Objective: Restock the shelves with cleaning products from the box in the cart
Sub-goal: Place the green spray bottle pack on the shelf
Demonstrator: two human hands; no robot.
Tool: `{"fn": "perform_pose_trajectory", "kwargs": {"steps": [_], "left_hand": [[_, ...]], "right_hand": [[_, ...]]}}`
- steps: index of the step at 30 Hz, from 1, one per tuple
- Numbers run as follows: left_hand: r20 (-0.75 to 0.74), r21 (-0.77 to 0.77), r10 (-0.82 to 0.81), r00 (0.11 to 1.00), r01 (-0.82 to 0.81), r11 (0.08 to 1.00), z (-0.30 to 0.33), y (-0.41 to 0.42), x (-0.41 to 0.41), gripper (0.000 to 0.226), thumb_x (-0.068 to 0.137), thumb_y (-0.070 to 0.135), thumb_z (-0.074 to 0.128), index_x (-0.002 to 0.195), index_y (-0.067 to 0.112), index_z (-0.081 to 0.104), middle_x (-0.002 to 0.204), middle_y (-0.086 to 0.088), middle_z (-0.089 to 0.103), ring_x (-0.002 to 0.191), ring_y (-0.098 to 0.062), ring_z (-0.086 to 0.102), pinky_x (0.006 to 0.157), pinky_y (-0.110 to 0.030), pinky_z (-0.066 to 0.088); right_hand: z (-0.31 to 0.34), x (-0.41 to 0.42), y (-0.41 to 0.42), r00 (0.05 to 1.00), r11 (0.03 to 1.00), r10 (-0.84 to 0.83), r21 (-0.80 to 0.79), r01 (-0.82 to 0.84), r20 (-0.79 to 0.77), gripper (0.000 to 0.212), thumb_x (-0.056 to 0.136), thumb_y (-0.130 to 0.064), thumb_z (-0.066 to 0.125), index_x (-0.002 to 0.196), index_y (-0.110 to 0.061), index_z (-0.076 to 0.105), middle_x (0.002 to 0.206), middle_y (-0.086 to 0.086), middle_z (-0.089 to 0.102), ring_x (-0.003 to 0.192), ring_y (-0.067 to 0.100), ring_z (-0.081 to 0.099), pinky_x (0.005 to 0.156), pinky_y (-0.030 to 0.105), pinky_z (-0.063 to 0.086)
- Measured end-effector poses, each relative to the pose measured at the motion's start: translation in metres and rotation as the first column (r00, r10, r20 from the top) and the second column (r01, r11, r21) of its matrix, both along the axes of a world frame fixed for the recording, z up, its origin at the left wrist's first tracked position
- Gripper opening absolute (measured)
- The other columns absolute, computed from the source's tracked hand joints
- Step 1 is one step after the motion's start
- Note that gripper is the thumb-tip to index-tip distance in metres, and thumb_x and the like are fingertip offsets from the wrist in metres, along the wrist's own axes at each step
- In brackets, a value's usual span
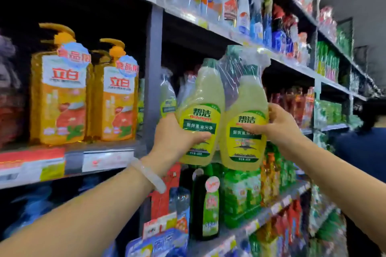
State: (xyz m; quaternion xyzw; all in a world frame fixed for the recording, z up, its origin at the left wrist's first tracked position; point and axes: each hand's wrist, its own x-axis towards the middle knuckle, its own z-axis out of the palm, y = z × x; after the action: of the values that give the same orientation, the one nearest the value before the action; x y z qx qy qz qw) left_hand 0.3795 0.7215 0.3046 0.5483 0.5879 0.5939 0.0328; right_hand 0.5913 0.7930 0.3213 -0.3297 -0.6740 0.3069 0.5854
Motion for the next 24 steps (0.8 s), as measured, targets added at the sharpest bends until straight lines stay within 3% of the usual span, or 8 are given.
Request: {"fn": "perform_pose_trajectory", "kwargs": {"steps": [3, 9, 12, 17, 19, 22, 24], "left_hand": [[-0.036, 0.098, 0.052, 0.998, -0.048, 0.994, 0.027, 0.040, -0.005, 0.059, 0.053, 0.034, 0.089, 0.101, 0.014, 0.063, 0.096, 0.000, 0.070, 0.089, -0.018, 0.066, 0.080, -0.037, 0.054], [-0.003, 0.180, 0.160, 0.987, -0.157, 0.971, 0.049, 0.107, -0.017, 0.072, 0.066, 0.022, 0.085, 0.122, 0.014, 0.040, 0.115, -0.006, 0.058, 0.104, -0.024, 0.057, 0.079, -0.029, 0.042], [-0.024, 0.148, 0.315, 0.949, -0.308, 0.940, 0.043, 0.133, -0.027, 0.090, 0.070, 0.023, 0.082, 0.140, 0.017, 0.027, 0.125, -0.011, 0.053, 0.113, -0.029, 0.053, 0.086, -0.033, 0.041], [-0.003, 0.086, 0.494, 0.870, -0.492, 0.867, 0.037, 0.152, -0.045, 0.090, 0.073, 0.016, 0.079, 0.143, 0.015, 0.022, 0.127, -0.010, 0.054, 0.119, -0.030, 0.050, 0.091, -0.037, 0.041], [0.036, 0.046, 0.534, 0.844, -0.536, 0.843, 0.034, 0.154, -0.053, 0.092, 0.075, 0.014, 0.078, 0.145, 0.013, 0.019, 0.134, -0.012, 0.048, 0.125, -0.029, 0.044, 0.096, -0.036, 0.038], [0.093, 0.016, 0.608, 0.788, -0.612, 0.791, 0.028, 0.156, -0.064, 0.093, 0.075, 0.014, 0.077, 0.146, 0.012, 0.018, 0.137, -0.015, 0.043, 0.125, -0.031, 0.042, 0.098, -0.036, 0.037], [0.118, 0.014, 0.651, 0.750, -0.657, 0.754, 0.027, 0.157, -0.069, 0.092, 0.076, 0.014, 0.076, 0.146, 0.013, 0.017, 0.137, -0.015, 0.042, 0.125, -0.031, 0.042, 0.098, -0.035, 0.036]], "right_hand": [[0.030, -0.013, 0.046, 0.998, 0.997, 0.043, 0.064, -0.040, -0.048, 0.056, 0.063, 0.000, 0.083, 0.110, -0.011, 0.055, 0.097, 0.007, 0.070, 0.085, 0.021, 0.068, 0.077, 0.040, 0.056], [0.057, -0.054, 0.136, 0.983, 0.980, 0.163, 0.125, -0.151, -0.088, 0.056, 0.064, 0.004, 0.081, 0.110, -0.011, 0.053, 0.090, 0.002, 0.068, 0.080, 0.016, 0.067, 0.067, 0.030, 0.059], [0.054, -0.083, 0.182, 0.964, 0.964, 0.258, 0.088, -0.251, -0.069, 0.059, 0.062, 0.006, 0.081, 0.112, -0.007, 0.053, 0.099, 0.013, 0.069, 0.087, 0.025, 0.069, 0.075, 0.041, 0.059], [0.040, -0.139, 0.227, 0.906, 0.907, 0.422, 0.012, -0.422, -0.043, 0.055, 0.064, 0.008, 0.080, 0.111, -0.002, 0.055, 0.089, 0.008, 0.068, 0.072, 0.014, 0.066, 0.057, 0.024, 0.056], [0.038, -0.158, 0.240, 0.876, 0.876, 0.482, 0.014, -0.482, -0.024, 0.058, 0.065, 0.004, 0.081, 0.116, -0.001, 0.054, 0.089, 0.005, 0.068, 0.073, 0.013, 0.066, 0.063, 0.024, 0.058], [0.037, -0.181, 0.251, 0.841, 0.840, 0.542, 0.048, -0.541, 0.003, 0.060, 0.065, -0.003, 0.084, 0.116, -0.007, 0.052, 0.094, 0.002, 0.066, 0.085, 0.018, 0.066, 0.081, 0.036, 0.057], [0.036, -0.194, 0.253, 0.833, 0.830, 0.552, 0.074, -0.552, 0.020, 0.061, 0.064, -0.007, 0.085, 0.112, -0.016, 0.048, 0.096, 0.000, 0.064, 0.094, 0.022, 0.066, 0.085, 0.042, 0.055]]}}
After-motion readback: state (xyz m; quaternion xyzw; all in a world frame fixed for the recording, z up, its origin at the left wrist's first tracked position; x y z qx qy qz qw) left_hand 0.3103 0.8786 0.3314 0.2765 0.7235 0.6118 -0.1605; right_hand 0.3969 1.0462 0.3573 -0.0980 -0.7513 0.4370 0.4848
